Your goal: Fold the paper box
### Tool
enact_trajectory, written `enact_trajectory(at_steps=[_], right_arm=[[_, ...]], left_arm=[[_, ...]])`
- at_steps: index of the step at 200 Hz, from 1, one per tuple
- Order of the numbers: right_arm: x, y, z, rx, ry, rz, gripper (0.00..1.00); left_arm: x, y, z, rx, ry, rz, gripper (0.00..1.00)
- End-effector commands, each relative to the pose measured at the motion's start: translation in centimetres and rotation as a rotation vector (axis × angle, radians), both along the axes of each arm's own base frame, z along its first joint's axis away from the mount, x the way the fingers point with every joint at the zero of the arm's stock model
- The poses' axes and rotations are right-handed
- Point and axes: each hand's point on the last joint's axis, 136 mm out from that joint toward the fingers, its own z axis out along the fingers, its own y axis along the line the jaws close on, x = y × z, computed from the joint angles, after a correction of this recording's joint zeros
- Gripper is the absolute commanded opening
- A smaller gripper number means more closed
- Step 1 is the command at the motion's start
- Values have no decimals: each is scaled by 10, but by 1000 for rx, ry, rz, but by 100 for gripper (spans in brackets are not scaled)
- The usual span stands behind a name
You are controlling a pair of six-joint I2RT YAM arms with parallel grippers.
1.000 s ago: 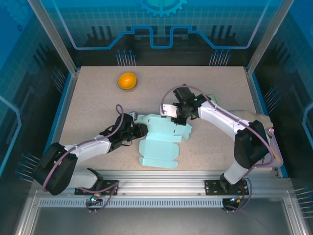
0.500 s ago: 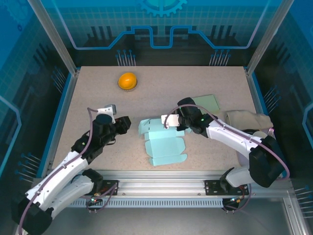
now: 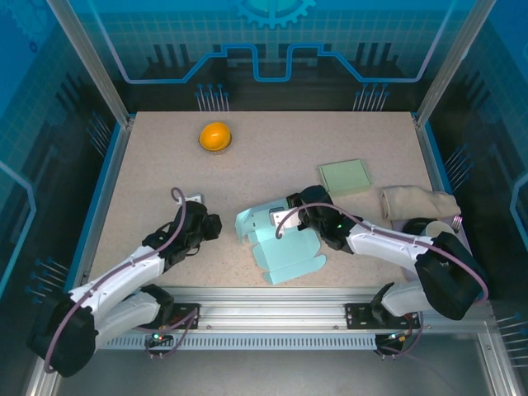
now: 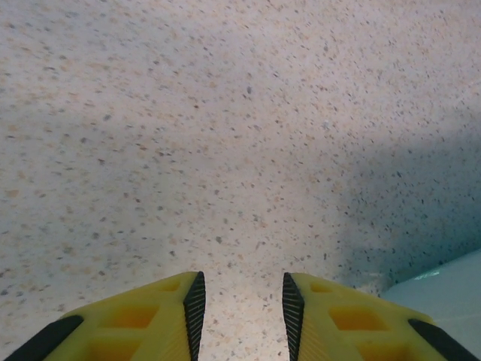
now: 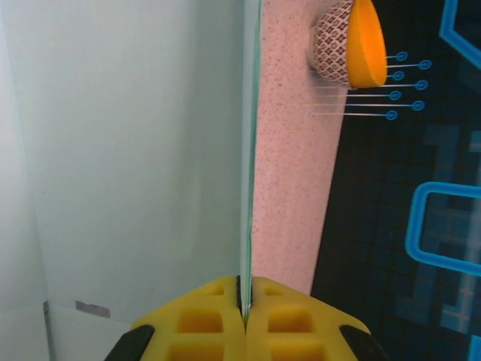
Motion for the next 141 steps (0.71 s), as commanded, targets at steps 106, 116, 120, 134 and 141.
enact_trajectory(at_steps=[106,116,120,134,141], right_arm=[[19,14,25,115,-170,-50,0],[18,13,21,107,-159,-50,0],[18,13,18,103,-154,-50,0],[17,12,10,83,-137,-49,0],[16,12,7,78,-133,-48,0]], left_arm=[[9,-60,5,15,-121,-259,37],[11,-60,4,27,-118,-260,37],[12,-60,4,32,-118,-261,37],[15,-60,3,50,-121,-260,37],[16,-59,3,61,-123,-257,37]])
